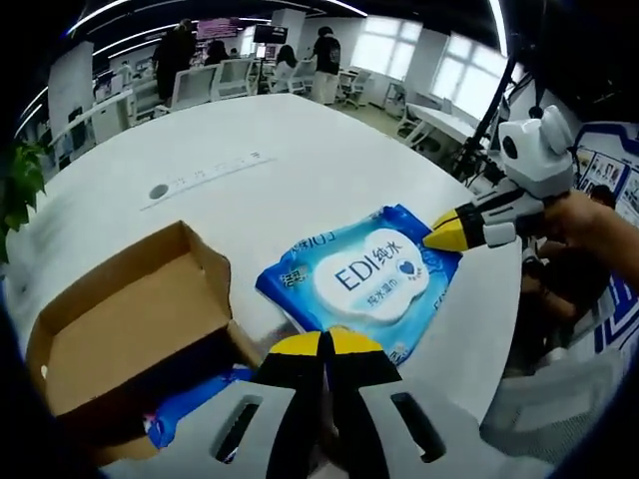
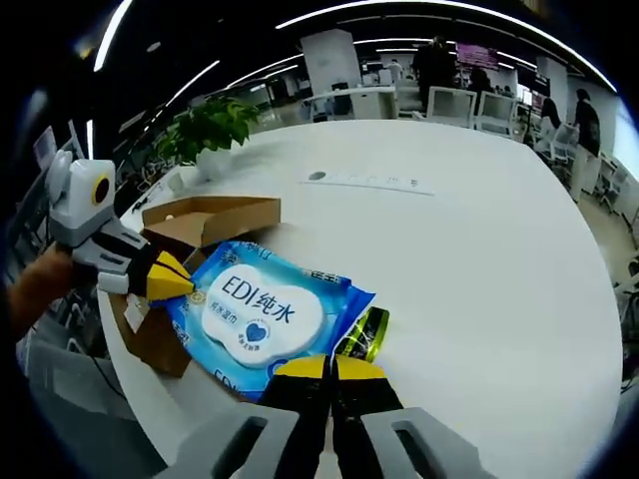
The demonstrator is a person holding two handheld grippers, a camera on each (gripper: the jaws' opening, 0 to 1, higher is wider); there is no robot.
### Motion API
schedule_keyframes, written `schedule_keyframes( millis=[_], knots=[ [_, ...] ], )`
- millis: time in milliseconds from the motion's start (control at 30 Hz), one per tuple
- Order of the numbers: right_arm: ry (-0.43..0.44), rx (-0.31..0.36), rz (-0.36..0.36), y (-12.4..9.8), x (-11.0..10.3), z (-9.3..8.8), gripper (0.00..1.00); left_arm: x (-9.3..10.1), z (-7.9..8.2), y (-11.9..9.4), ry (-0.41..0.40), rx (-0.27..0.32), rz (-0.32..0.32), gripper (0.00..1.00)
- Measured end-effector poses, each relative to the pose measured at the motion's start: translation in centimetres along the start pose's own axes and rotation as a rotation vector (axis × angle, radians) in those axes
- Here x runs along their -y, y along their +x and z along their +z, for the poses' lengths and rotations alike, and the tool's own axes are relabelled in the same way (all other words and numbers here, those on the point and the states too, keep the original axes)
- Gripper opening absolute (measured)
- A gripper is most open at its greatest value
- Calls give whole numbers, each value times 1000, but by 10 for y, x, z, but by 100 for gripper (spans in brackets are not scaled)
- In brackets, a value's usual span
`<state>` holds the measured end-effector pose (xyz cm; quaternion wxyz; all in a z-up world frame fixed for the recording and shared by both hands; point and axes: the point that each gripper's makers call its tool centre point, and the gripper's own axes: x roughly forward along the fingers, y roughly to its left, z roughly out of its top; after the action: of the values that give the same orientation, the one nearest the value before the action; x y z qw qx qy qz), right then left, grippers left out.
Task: Operate the shoe box by opening the lid, removing the specified soft item, and placing it in the target area until the item is outside and the box remains undamaged.
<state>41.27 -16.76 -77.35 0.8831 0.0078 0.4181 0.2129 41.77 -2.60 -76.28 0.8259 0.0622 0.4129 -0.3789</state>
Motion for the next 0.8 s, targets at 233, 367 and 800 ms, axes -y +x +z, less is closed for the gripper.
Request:
schedule_keyframes(
  millis=[233, 367, 800],
  knots=[
    [-16, -8, -22, 11, 9, -4, 0, -3, -5, 17, 28, -42, 4, 0],
    [-21, -5, -36, 13, 15, -9, 0, -2, -6, 23, 36, -52, 1, 0],
    [0, 11, -54, 27, 22, -18, 0, -6, -7, 35, 94, -108, 24, 0]
  ],
)
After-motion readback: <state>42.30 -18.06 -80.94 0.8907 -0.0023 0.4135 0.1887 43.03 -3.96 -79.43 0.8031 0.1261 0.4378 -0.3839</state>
